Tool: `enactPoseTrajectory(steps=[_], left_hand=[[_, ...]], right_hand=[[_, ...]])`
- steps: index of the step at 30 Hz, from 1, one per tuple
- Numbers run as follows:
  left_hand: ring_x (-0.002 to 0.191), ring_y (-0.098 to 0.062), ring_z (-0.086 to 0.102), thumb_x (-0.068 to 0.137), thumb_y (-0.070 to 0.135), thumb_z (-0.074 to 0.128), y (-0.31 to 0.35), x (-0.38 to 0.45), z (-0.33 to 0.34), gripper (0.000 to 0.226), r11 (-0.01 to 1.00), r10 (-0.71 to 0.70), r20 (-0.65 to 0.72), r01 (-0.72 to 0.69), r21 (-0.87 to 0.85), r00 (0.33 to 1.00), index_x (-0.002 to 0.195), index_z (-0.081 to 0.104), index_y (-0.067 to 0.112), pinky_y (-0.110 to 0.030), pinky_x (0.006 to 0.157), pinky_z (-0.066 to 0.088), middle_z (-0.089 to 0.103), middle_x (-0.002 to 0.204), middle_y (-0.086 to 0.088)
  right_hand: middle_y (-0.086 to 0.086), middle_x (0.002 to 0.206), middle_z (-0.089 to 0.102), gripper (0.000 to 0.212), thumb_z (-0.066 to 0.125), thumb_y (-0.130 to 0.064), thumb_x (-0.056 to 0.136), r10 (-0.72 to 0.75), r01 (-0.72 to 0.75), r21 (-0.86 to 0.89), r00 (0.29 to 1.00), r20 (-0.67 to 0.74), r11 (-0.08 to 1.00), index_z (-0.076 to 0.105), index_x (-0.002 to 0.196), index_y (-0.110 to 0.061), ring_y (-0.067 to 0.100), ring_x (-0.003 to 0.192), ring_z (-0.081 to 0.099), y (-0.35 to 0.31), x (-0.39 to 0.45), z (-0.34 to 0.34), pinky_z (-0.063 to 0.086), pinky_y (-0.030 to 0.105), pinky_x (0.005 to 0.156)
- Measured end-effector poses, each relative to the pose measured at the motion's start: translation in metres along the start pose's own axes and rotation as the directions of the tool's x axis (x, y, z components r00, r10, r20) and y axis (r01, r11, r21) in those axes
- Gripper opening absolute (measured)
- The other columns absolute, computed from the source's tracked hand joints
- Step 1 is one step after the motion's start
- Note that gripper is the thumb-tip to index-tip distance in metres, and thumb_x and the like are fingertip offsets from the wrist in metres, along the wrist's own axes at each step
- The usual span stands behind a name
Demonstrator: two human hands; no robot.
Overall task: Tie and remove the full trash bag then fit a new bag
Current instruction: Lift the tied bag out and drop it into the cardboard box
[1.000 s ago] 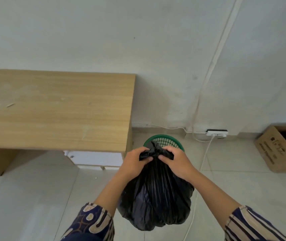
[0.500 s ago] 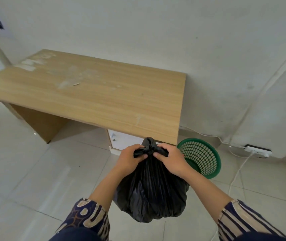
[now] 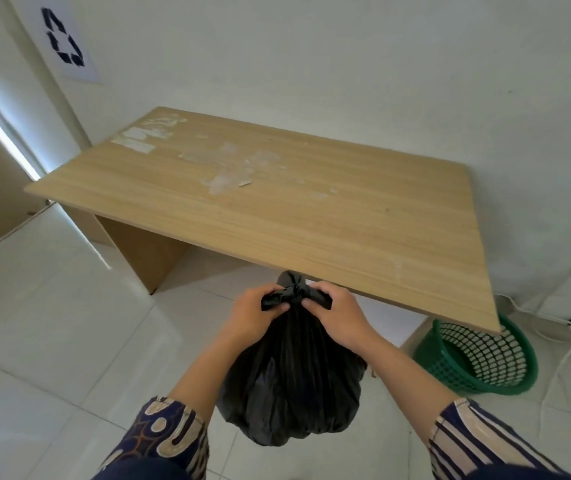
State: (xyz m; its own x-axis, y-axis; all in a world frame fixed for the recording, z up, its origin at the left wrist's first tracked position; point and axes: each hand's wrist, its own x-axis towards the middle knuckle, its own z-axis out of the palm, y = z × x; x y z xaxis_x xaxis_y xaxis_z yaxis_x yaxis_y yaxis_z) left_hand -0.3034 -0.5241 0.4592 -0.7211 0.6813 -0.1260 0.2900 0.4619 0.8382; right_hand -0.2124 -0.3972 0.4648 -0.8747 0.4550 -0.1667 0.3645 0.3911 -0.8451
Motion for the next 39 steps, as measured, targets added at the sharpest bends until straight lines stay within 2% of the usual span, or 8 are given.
enactPoseTrajectory(steps=[4,7,9,17,22,29,33,39], left_hand=[[0.094,-0.015,0.054,0.085,0.01,0.061,-0.032,0.015,-0.052,0.022,1.0,-0.021,-0.041,0.021,0.011,0.999,0.107,0.063,0.009,-0.02,0.077,0.035,0.064,0.101,-0.005],[0.092,-0.011,0.052,0.086,0.011,0.06,-0.057,0.026,-0.092,0.022,0.999,-0.032,-0.079,0.035,0.039,0.996,0.108,0.063,0.01,-0.015,0.065,0.036,0.063,0.101,-0.003],[0.092,-0.01,0.051,0.086,0.011,0.06,-0.072,0.035,-0.117,0.023,0.998,-0.045,-0.099,0.05,0.049,0.994,0.109,0.062,0.011,-0.011,0.061,0.035,0.061,0.099,0.0],[0.1,-0.018,0.056,0.084,0.012,0.063,-0.142,0.063,-0.228,0.024,0.996,-0.065,-0.102,0.071,0.057,0.993,0.108,0.063,0.013,-0.022,0.081,0.036,0.065,0.107,-0.004],[0.095,-0.012,0.054,0.084,0.011,0.062,-0.183,0.084,-0.303,0.022,0.998,-0.026,-0.031,0.027,0.05,0.999,0.107,0.063,0.012,-0.018,0.078,0.034,0.063,0.1,0.001],[0.095,-0.012,0.054,0.085,0.009,0.061,-0.24,0.112,-0.41,0.024,0.997,-0.043,0.003,0.043,0.06,0.999,0.109,0.062,0.011,-0.019,0.08,0.036,0.061,0.098,0.001],[0.092,-0.01,0.052,0.085,0.01,0.061,-0.272,0.125,-0.469,0.025,0.995,-0.057,-0.041,0.06,0.076,0.998,0.11,0.061,0.012,-0.007,0.067,0.034,0.059,0.096,0.004],[0.091,-0.012,0.05,0.085,0.011,0.061,-0.316,0.147,-0.559,0.024,0.989,-0.084,-0.075,0.092,0.114,0.994,0.108,0.062,0.012,-0.021,0.076,0.034,0.058,0.093,0.003]], right_hand=[[-0.002,0.101,0.058,0.021,0.057,-0.015,0.088,-0.037,0.036,0.054,0.999,0.013,0.998,0.059,0.108,-0.011,0.015,0.098,0.052,-0.026,0.037,0.049,0.034,0.022,0.082],[-0.003,0.102,0.055,0.021,0.055,-0.016,0.089,-0.033,0.03,0.044,0.997,0.071,0.999,0.058,0.11,-0.012,0.016,0.099,0.05,-0.051,0.065,0.084,0.029,0.019,0.078],[0.0,0.108,0.058,0.021,0.055,-0.017,0.089,-0.031,0.028,0.043,0.996,0.086,0.999,0.058,0.11,-0.013,0.018,0.103,0.052,-0.066,0.084,0.105,0.034,0.023,0.084],[0.002,0.113,0.055,0.024,0.054,-0.016,0.091,0.007,-0.01,0.025,0.993,0.115,1.0,0.057,0.114,-0.012,0.019,0.107,0.049,-0.142,0.145,0.194,0.038,0.028,0.089],[-0.002,0.104,0.053,0.023,0.054,-0.016,0.09,0.051,-0.053,0.04,0.997,0.053,0.998,0.057,0.112,-0.012,0.013,0.097,0.046,-0.191,0.182,0.256,0.035,0.026,0.083],[0.001,0.104,0.057,0.019,0.055,-0.015,0.09,0.052,-0.056,0.069,0.996,0.066,0.996,0.06,0.108,-0.012,0.021,0.102,0.053,-0.25,0.242,0.346,0.037,0.028,0.082],[0.001,0.105,0.055,0.02,0.055,-0.016,0.09,0.017,-0.029,0.096,0.992,0.124,0.995,0.058,0.109,-0.011,0.021,0.101,0.052,-0.282,0.28,0.397,0.036,0.029,0.081],[0.001,0.1,0.055,0.018,0.055,-0.016,0.09,0.002,-0.024,0.131,0.986,0.164,0.991,0.058,0.107,-0.01,0.018,0.094,0.05,-0.34,0.332,0.463,0.035,0.028,0.08]])
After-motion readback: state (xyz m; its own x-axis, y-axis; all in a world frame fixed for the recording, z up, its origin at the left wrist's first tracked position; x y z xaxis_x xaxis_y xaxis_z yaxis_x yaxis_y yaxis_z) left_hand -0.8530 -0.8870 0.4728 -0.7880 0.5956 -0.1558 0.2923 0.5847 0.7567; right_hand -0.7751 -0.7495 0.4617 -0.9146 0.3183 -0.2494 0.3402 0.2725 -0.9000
